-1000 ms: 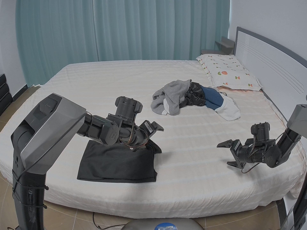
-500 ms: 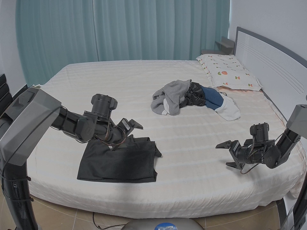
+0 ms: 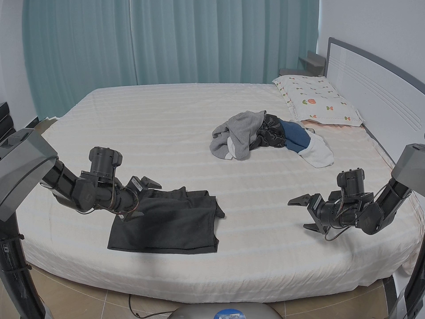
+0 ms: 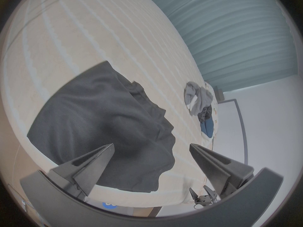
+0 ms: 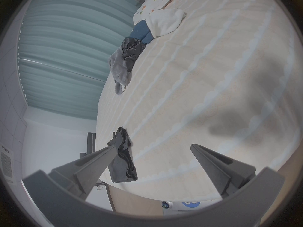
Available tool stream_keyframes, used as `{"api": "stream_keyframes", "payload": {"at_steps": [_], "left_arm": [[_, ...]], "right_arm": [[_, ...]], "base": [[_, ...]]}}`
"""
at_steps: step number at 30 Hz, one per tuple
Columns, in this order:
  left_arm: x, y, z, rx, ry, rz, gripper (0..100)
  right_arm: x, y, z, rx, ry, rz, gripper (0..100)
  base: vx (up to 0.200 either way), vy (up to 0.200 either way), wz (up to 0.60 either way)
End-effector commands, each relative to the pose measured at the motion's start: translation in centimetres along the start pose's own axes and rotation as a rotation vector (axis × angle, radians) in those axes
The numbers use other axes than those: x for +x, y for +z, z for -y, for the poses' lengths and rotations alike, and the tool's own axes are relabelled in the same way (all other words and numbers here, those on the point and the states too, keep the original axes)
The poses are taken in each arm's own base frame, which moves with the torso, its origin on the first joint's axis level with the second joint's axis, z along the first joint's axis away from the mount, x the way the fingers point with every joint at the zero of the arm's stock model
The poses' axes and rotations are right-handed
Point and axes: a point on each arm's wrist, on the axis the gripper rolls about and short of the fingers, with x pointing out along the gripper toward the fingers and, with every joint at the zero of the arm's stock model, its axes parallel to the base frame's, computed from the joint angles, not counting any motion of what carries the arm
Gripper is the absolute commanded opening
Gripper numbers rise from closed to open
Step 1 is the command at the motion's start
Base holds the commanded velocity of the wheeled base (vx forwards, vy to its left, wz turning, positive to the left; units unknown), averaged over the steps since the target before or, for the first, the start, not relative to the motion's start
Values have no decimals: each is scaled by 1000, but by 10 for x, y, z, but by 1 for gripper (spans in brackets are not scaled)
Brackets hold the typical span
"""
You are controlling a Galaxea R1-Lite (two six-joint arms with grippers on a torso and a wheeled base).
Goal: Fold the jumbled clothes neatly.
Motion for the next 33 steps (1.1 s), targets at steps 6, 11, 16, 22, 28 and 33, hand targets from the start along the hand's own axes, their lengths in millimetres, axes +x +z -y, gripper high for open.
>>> {"api": "stream_keyframes", "payload": {"at_steps": [6, 11, 16, 22, 28, 33], "left_arm": [[-7, 14, -28, -64, 14, 32, 100], [-3, 18, -31, -67, 24, 45, 100], [3, 17, -34, -64, 36, 39, 100], [19, 12, -35, -31, 38, 68, 100], [35, 4, -34, 37, 42, 117, 100], [65, -5, -23, 142, 41, 125, 100]], "right_arm": [[17, -14, -26, -63, 55, -39, 100], [29, -19, -35, -89, 53, -26, 100], [41, -17, -42, -98, 28, -9, 100], [65, -13, -37, -96, -2, 10, 100], [81, -9, -37, -103, -5, 37, 100], [110, -6, -38, -109, -25, 53, 100]], "base": [[0, 200, 0], [0, 200, 0], [0, 80, 0], [0, 0, 0], [0, 0, 0], [0, 0, 0]]}}
